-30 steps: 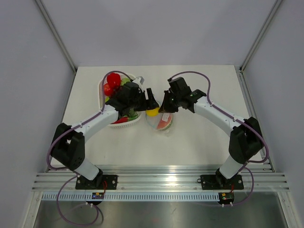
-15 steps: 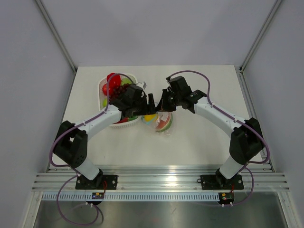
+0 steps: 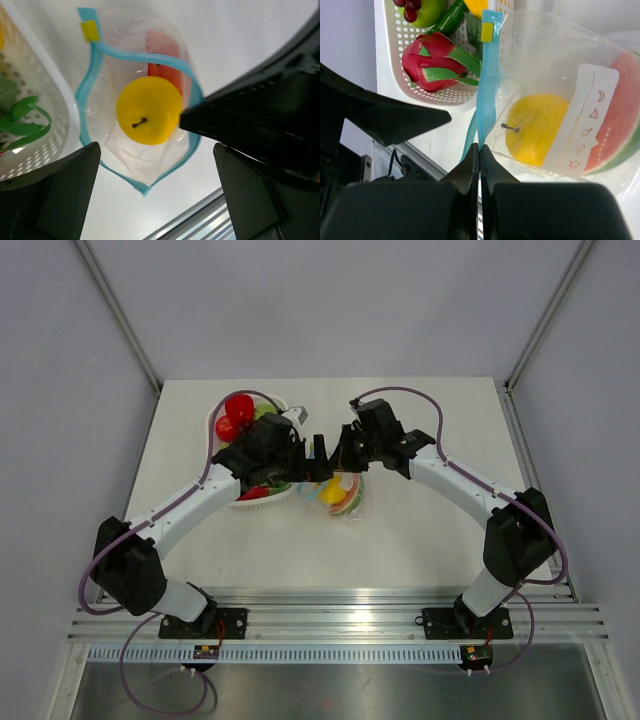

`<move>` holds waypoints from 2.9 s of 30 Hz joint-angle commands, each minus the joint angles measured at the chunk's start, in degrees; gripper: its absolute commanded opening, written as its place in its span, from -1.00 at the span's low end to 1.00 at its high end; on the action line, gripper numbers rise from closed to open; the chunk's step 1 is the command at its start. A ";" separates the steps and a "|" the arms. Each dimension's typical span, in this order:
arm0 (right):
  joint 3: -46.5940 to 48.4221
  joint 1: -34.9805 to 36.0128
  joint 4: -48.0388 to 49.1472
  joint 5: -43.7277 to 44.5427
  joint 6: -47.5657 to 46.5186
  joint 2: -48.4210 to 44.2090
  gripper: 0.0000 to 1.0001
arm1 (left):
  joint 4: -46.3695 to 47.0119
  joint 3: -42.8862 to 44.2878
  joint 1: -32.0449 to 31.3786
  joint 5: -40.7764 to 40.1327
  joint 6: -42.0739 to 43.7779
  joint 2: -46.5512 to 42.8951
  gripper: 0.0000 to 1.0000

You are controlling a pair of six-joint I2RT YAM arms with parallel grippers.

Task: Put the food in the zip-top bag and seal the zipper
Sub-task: Place the fake fruit in the zipper food storage bag, then adjust the zipper food storage bag at the center of the board.

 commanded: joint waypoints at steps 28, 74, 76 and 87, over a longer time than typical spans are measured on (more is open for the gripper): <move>-3.98 0.62 3.89 -7.13 -5.48 -11.92 -1.00 | 12.48 -9.08 3.94 7.32 -0.65 -5.02 0.65; 3.39 -0.87 -12.52 15.45 -7.23 -8.15 -1.00 | 16.27 -8.76 3.85 7.75 -4.43 -7.75 -1.00; 7.52 -1.58 -14.91 20.10 -8.37 -6.92 -1.00 | 15.39 -6.11 3.24 11.09 -4.43 -6.61 -1.00; 4.38 -1.58 -13.43 22.93 -9.70 -7.37 -1.00 | 18.81 -2.49 0.16 11.20 -5.40 2.26 -1.00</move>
